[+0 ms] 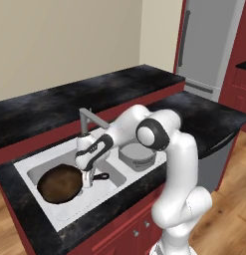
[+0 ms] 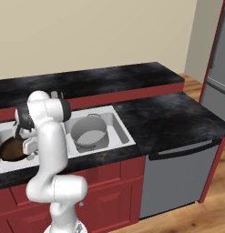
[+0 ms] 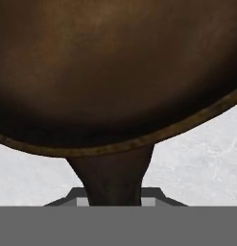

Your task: Pick the pan and pot and place them in the sink. Then turn on the water.

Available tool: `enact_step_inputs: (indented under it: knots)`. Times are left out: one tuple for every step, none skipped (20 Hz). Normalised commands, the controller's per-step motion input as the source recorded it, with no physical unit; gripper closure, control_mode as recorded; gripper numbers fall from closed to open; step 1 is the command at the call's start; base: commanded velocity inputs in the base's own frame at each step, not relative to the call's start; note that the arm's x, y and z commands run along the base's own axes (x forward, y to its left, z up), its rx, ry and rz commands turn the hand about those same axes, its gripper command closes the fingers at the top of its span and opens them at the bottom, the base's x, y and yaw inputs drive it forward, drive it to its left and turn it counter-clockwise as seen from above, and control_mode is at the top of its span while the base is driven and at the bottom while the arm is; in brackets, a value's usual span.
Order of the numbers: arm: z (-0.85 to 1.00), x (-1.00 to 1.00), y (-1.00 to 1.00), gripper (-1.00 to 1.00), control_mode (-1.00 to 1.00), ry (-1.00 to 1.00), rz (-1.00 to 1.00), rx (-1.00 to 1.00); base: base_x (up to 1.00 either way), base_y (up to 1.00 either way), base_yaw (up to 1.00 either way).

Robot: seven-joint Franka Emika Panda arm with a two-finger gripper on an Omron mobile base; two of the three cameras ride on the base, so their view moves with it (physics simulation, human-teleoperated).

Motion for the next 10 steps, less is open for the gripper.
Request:
enact_step_inputs:
  knots:
    - [-0.24,0.00,0.25,1.00,-1.00,0.12,0.04,0.00,0.00,0.00,0.00]
    - [-0.34,0.00,0.36,1.00,-1.00,0.08,0.04,0.00,0.00,0.00,0.00]
    - [-0.33,0.00,0.36,1.00,-1.00,0.09,0.03,0.00,0.00,0.00,0.00]
    - [-0.34,0.00,0.36,1.00,-1.00,0.08,0.03,0.00,0.00,0.00,0.00]
    - [-0.33,0.05,0.31,1.00,-1.00,0.07,0.02,0.00,0.00,0.00,0.00]
    - [-0.32,0.10,0.29,1.00,-1.00,0.07,0.02,-0.02,0.00,0.00,0.00]
    - [-0.36,0.11,0.25,1.00,-1.00,0.04,0.01,-0.01,0.00,0.00,0.00]
    - [-0.40,0.13,0.25,1.00,-1.00,0.02,0.01,-0.02,0.00,0.00,0.00]
    - [-0.41,0.14,0.22,1.00,-1.00,0.00,0.01,-0.03,0.00,0.00,0.00]
    - [-0.46,0.11,0.23,1.00,-1.00,0.00,0.01,-0.03,0.00,0.00,0.00]
